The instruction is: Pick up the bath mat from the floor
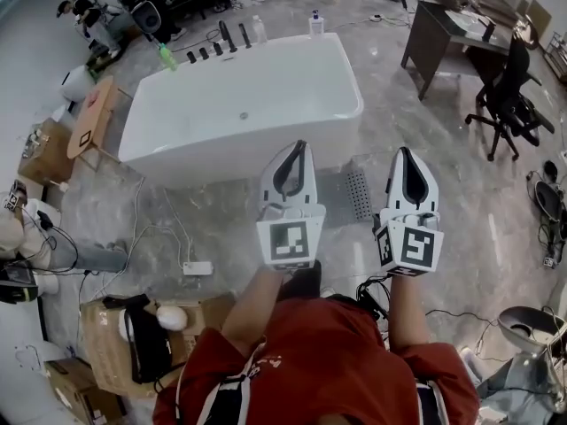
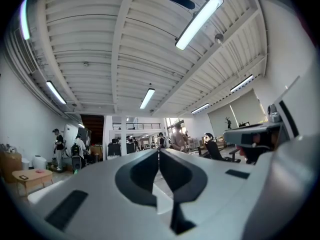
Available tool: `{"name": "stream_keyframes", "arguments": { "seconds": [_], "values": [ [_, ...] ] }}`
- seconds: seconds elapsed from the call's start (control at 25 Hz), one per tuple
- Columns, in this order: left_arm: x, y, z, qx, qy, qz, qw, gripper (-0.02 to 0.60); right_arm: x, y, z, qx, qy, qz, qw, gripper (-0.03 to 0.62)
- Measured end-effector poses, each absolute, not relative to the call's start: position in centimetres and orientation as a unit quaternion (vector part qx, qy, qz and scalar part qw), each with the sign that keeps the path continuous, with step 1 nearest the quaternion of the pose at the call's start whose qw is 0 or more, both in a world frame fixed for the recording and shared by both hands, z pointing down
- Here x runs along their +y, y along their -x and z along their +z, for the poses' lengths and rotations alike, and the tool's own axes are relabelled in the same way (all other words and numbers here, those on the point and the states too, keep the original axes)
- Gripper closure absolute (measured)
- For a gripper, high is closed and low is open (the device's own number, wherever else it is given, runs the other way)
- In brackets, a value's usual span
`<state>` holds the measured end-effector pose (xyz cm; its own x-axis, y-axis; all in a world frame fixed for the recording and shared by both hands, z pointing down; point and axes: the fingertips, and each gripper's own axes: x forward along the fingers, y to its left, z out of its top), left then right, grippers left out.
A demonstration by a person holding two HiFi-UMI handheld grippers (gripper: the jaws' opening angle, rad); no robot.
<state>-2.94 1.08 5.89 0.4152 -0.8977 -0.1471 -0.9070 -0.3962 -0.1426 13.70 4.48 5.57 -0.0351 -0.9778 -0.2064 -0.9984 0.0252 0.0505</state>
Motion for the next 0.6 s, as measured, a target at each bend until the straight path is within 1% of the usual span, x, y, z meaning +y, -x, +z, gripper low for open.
{"name": "stream_keyframes", "arguments": {
  "seconds": [0.2, 0.6],
  "values": [
    [-2.1, 3.2, 6.4, 0.528, 0.840, 0.017, 0.123, 0.565, 1.6, -13.2, 5.3, 0.707, 0.698, 0.101, 0.054, 0.582],
    [-9.4, 3.8, 5.8, 0.533, 0.838, 0.038, 0.110, 0.565, -5.5, -12.6, 5.4, 0.706, 0.699, 0.108, 0.038, 0.582]
  ]
}}
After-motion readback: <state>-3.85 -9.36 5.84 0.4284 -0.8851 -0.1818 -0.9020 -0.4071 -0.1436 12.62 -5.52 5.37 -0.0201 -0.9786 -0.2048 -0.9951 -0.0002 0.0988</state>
